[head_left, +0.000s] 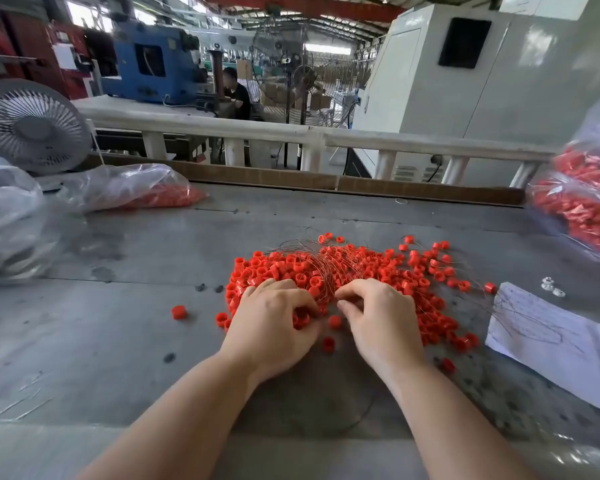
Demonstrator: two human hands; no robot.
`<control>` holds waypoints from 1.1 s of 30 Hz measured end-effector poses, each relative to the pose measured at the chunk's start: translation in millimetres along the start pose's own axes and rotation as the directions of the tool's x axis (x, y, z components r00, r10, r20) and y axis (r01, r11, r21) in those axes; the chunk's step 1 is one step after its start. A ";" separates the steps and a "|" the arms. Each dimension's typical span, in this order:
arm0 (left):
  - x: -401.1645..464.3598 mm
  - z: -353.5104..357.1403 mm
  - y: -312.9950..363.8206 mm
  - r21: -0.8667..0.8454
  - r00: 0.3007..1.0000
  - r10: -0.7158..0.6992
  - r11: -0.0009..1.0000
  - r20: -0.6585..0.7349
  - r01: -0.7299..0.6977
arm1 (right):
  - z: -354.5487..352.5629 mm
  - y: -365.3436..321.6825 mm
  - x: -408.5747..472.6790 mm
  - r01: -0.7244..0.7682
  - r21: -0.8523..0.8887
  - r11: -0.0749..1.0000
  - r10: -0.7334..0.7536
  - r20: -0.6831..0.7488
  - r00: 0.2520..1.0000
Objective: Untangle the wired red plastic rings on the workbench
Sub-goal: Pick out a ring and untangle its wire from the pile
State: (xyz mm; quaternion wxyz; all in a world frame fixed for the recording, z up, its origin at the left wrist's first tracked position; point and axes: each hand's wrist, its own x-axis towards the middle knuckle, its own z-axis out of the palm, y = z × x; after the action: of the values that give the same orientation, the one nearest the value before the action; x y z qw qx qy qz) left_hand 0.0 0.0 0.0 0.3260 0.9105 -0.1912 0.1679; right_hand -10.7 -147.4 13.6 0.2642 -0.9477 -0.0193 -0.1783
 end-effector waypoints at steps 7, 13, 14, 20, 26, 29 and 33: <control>1.2 1.5 -2.0 0.145 0.985 0.057 0.986 0.160 -0.080 | 0.9 4.8 -1.2 0.010 0.021 1.000 -0.009 -0.069 0.998; 4.6 4.5 -2.1 0.180 1.000 -0.016 0.984 0.018 0.012 | -2.9 6.0 -4.7 -0.013 -0.069 0.998 0.003 -0.145 0.989; 4.7 4.6 -1.9 0.178 1.000 -0.019 0.984 -0.003 0.019 | -4.2 6.1 -5.5 -0.027 -0.097 0.995 0.013 -0.147 0.989; 5.1 9.5 4.7 0.250 0.997 0.073 0.965 0.006 -0.073 | -6.9 8.5 -5.4 -0.087 -0.305 0.949 0.070 -0.067 0.995; 6.5 12.7 4.0 0.270 0.993 0.077 0.958 0.091 -0.099 | -4.1 11.1 -5.6 -0.030 -0.362 0.932 0.036 0.010 0.999; 6.7 12.0 4.1 0.245 0.994 0.081 0.965 0.070 -0.096 | -5.1 10.7 -4.6 -0.026 -0.298 0.954 0.028 0.005 1.000; 6.9 9.2 2.3 0.128 0.998 0.065 0.990 -0.003 -0.064 | -5.3 11.7 -4.7 -0.022 -0.236 0.971 0.022 -0.002 1.000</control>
State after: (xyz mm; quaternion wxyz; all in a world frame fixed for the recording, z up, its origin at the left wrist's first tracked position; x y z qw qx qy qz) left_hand 6.6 -9.3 -2.5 0.2620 0.9222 -0.2082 0.1936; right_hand -15.3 -159.9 10.4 0.1515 -0.9726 0.0127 -0.1761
